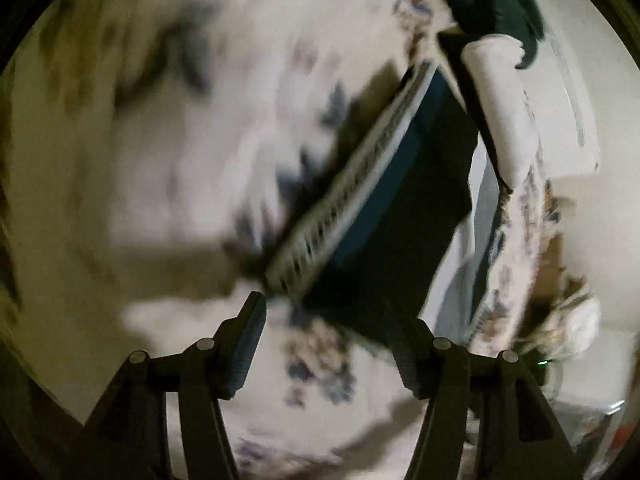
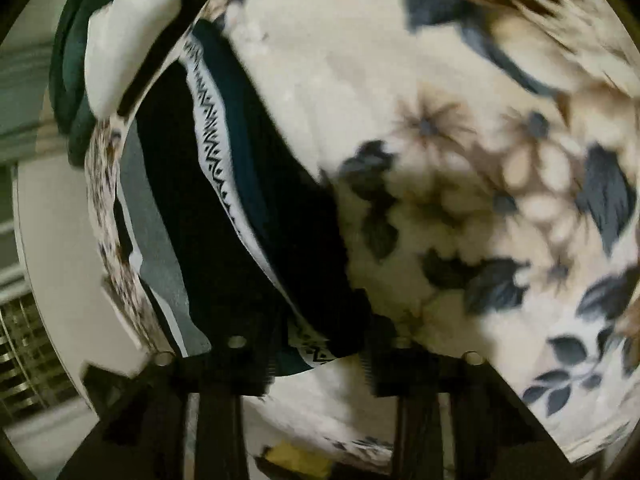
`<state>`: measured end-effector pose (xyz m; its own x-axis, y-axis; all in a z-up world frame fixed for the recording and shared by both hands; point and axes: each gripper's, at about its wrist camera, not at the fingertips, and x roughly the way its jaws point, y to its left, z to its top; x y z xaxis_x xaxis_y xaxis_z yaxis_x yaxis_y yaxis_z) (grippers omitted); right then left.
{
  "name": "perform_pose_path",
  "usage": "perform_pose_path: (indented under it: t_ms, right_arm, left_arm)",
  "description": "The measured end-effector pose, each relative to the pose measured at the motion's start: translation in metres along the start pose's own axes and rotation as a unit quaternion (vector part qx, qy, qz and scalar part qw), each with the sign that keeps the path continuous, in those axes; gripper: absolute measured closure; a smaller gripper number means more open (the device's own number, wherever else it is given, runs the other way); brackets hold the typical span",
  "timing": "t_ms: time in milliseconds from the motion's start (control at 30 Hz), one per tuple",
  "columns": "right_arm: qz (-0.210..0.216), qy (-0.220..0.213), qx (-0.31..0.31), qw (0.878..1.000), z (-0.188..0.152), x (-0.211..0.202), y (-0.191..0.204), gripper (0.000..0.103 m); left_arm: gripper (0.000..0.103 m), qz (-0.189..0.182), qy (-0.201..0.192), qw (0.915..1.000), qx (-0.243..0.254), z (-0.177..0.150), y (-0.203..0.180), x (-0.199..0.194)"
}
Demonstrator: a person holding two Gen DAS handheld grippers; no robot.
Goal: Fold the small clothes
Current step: 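Press the folded sweater flat with both tools and open them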
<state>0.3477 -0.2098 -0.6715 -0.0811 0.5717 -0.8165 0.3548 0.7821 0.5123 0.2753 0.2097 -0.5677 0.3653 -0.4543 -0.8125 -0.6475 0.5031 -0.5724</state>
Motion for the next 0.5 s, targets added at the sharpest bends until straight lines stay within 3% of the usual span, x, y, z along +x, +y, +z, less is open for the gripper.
perform_pose_path:
  t_ms: [100,200,233,267,300,500]
  right_arm:
    - [0.016,0.0,0.031,0.999,-0.006,0.0,-0.012,0.07]
    - [0.027,-0.001,0.04,0.999,-0.007,-0.004,-0.019,0.07]
    - [0.025,-0.003,0.037,0.999,-0.006,-0.005,-0.019,0.07]
    - [0.018,-0.005,0.029,0.999,-0.006,-0.004,-0.018,0.076]
    - [0.011,-0.012,0.022,1.0,-0.007,-0.006,-0.015,0.084]
    - [-0.004,-0.057,-0.003,0.998,-0.017,-0.044,0.01,0.091]
  left_arm:
    - [0.046,-0.052,0.009,0.9976,-0.045,-0.005,0.003,0.021]
    - [0.053,-0.075,-0.022,0.9946,-0.069,-0.002,0.002,0.028]
    - [0.061,-0.073,-0.033,0.994,-0.074,-0.001,0.002,0.029]
    - [0.079,-0.071,-0.041,0.9936,-0.077,-0.001,0.001,0.029]
    - [0.085,-0.068,-0.046,0.9938,-0.075,-0.001,-0.001,0.027]
    - [0.093,-0.042,-0.065,0.9967,-0.027,-0.003,-0.013,-0.004]
